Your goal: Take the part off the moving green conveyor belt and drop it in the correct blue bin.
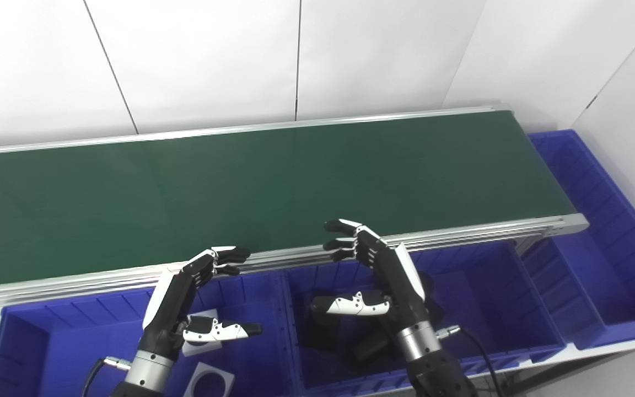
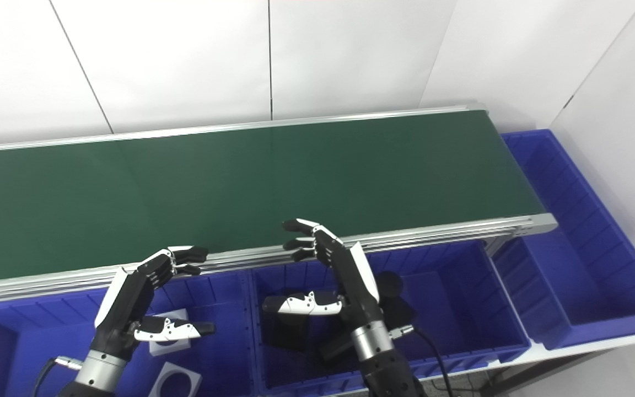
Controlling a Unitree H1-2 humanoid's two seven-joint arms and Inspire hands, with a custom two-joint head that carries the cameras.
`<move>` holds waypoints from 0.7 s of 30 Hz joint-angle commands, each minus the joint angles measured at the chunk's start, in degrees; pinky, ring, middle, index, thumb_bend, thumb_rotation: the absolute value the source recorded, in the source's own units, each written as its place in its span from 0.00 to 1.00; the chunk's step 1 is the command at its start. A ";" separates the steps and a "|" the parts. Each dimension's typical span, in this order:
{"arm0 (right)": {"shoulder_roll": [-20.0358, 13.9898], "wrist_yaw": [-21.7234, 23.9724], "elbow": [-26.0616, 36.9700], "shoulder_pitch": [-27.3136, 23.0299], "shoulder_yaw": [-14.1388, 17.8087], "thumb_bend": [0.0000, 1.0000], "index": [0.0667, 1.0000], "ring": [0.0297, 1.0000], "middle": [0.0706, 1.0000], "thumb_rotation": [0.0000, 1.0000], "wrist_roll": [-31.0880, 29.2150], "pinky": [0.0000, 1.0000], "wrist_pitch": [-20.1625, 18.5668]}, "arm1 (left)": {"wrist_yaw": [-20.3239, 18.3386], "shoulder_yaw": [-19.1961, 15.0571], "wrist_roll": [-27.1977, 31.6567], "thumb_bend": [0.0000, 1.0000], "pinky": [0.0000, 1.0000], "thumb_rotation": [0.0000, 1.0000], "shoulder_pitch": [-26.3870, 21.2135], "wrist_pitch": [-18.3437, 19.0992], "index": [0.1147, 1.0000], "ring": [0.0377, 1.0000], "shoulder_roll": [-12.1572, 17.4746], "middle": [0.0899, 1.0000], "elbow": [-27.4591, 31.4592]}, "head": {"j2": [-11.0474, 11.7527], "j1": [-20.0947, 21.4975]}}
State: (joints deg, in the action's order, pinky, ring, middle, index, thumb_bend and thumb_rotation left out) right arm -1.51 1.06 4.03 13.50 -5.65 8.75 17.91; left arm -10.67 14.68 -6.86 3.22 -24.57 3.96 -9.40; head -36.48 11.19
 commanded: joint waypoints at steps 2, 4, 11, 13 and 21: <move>-0.89 -0.30 -0.72 -1.10 0.19 0.90 0.75 0.66 0.78 0.28 -0.06 0.58 4.25 | 1.82 0.89 -1.70 0.82 0.65 0.12 -0.77 -2.32 0.65 0.73 -1.27 0.72 0.05 | 0.06 -2.48; -1.84 -0.06 -2.19 -1.60 0.11 0.89 0.76 0.67 0.79 0.29 0.31 0.58 5.25 | 2.55 1.39 -2.39 0.82 0.65 0.10 -0.84 -2.33 0.64 0.72 -1.72 0.72 -0.39 | 0.04 -4.52; -3.01 0.19 -5.86 -2.74 0.00 0.90 0.76 0.68 0.78 0.28 -1.47 0.60 7.90 | 5.07 2.28 -5.05 0.83 0.67 0.12 -0.86 -2.27 0.64 0.72 -2.76 0.71 -1.48 | 0.23 -7.84; -3.06 0.19 -6.53 -2.86 -0.05 0.90 0.77 0.67 0.78 0.28 -1.78 0.59 8.14 | 5.51 2.38 -5.19 0.83 0.67 0.12 -0.97 -2.28 0.64 0.73 -2.81 0.71 -1.76 | -0.06 -7.86; -3.15 0.27 -7.08 -2.32 0.13 0.89 0.78 0.68 0.78 0.27 -2.72 0.60 8.51 | 5.38 2.32 -5.05 0.82 0.67 0.13 -0.52 -2.09 0.65 0.73 -2.50 0.72 -0.81 | -0.84 -6.10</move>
State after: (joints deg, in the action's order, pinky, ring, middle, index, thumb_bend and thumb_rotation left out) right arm -4.71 1.33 -4.42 11.35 -5.58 6.85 23.30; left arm -5.88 17.19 -12.37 3.24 -24.60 1.46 -12.24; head -37.35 5.10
